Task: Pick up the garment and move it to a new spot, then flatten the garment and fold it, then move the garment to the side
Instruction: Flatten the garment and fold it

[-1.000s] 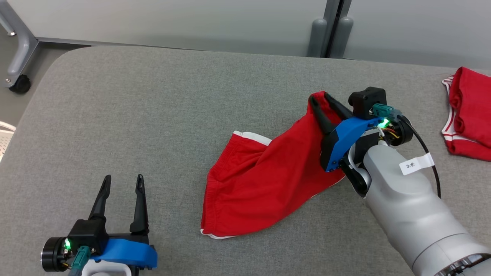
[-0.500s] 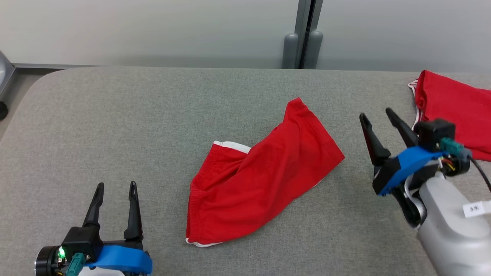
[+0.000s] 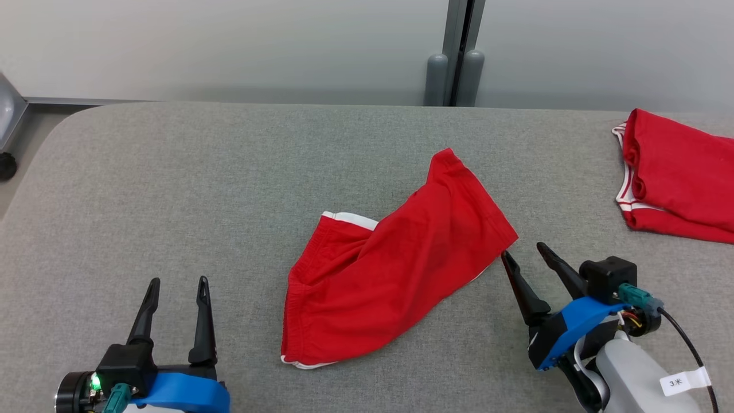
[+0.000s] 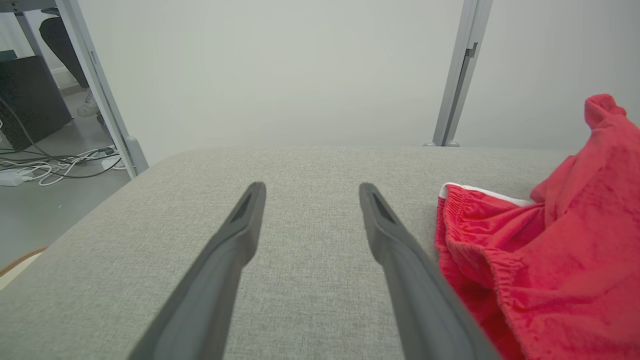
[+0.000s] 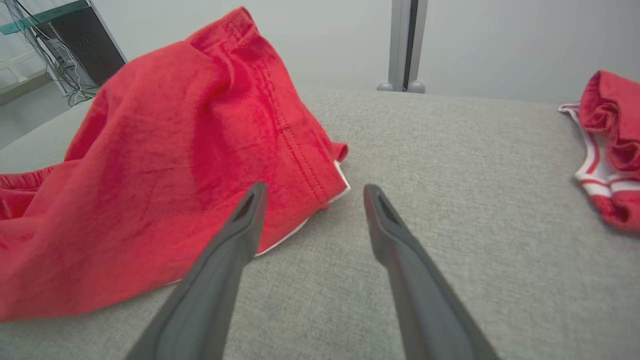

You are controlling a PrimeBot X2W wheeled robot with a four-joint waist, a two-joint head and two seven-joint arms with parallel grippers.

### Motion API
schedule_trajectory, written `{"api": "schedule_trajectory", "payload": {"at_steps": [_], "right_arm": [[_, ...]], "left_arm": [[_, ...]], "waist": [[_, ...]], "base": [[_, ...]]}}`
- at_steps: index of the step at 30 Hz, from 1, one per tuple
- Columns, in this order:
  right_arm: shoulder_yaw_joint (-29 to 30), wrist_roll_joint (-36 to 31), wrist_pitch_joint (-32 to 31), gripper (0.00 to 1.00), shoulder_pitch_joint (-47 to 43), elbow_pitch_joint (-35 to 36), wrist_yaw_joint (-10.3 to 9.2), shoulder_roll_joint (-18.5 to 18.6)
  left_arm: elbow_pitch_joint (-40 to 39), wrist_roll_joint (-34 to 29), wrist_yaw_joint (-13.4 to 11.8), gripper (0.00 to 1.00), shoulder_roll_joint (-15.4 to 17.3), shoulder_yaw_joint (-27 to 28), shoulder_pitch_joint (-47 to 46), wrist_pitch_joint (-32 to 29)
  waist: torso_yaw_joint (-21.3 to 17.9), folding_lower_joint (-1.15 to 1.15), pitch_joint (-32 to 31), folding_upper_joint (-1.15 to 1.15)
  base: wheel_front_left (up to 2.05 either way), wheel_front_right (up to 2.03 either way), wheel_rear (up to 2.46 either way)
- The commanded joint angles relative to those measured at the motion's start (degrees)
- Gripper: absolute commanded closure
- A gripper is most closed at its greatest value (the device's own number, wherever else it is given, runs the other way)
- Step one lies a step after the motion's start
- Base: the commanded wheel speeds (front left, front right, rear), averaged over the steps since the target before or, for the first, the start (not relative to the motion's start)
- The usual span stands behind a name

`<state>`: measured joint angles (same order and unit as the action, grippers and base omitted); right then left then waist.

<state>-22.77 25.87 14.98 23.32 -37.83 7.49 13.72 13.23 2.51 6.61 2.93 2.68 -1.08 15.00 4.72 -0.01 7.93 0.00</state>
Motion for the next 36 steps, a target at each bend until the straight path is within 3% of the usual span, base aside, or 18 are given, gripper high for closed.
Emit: {"api": "schedule_trajectory", "payload": {"at_steps": [1, 8, 10, 11, 12, 17, 26, 31, 36], "right_arm": [[-0.1, 0.0, 0.3, 0.0, 1.4, -1.3, 0.01, -0.4], [0.0, 1.5, 0.3, 0.0, 6.5, -10.9, 0.01, -2.8], [-0.6, 2.2, 0.3, 0.6, 8.1, -13.5, 0.01, -3.5], [-0.6, 2.2, 0.3, 0.6, 8.1, -13.5, 0.01, -3.5], [-1.1, 2.5, 0.3, 1.0, 8.7, -14.7, 0.01, -3.8], [-2.8, 2.7, 0.3, 1.0, 8.8, -13.5, 0.01, -4.0], [-2.8, 3.5, 0.1, 1.0, -3.1, -1.5, 0.01, -2.0], [-0.8, 4.5, -4.4, 1.0, -12.0, 8.4, 0.01, -1.1], [4.4, 3.9, -12.8, 1.0, -23.4, 23.1, 0.01, -1.9]], "left_arm": [[-0.2, -0.3, 0.2, 0.0, -0.1, -0.3, -0.5, 0.2], [0.3, -0.2, 0.3, 0.0, -0.1, -0.6, -1.8, 0.2], [0.3, 0.0, 0.4, 0.0, -0.1, -0.9, -1.9, 0.2], [0.3, 0.0, 0.4, 0.0, -0.1, -0.9, -1.9, 0.2], [0.3, 0.1, 0.3, 0.0, -0.1, -1.0, -2.0, 0.2], [0.4, 0.3, -0.1, 0.0, -0.1, -0.6, -1.4, 0.2], [1.0, 0.4, -0.1, 0.0, -0.1, 0.0, 1.5, 0.2], [1.0, 0.5, 0.1, 0.0, -0.1, -0.2, 2.1, 0.2], [0.8, 0.5, 0.1, 0.0, -0.1, -0.1, 2.6, 0.2]], "waist": [[0.6, 0.01, 0.5, 0.0], [2.0, 0.01, 1.9, 0.0], [2.4, 0.01, 2.2, 0.0], [2.4, 0.01, 2.2, 0.0], [2.5, 0.01, 2.3, 0.0], [2.1, 0.01, 1.7, 0.0], [-1.2, 0.01, -2.1, 0.0], [-2.4, 0.01, -3.2, 0.0], [-3.2, 0.01, -3.6, 0.0]], "base": [[0.0, 0.0, 0.0], [0.0, 0.0, 0.0], [0.0, 0.0, 0.0], [0.0, 0.0, 0.0], [0.0, 0.0, 0.0], [0.0, 0.0, 0.0], [0.0, 0.0, 0.0], [0.0, 0.0, 0.0], [0.0, 0.0, 0.0]]}}
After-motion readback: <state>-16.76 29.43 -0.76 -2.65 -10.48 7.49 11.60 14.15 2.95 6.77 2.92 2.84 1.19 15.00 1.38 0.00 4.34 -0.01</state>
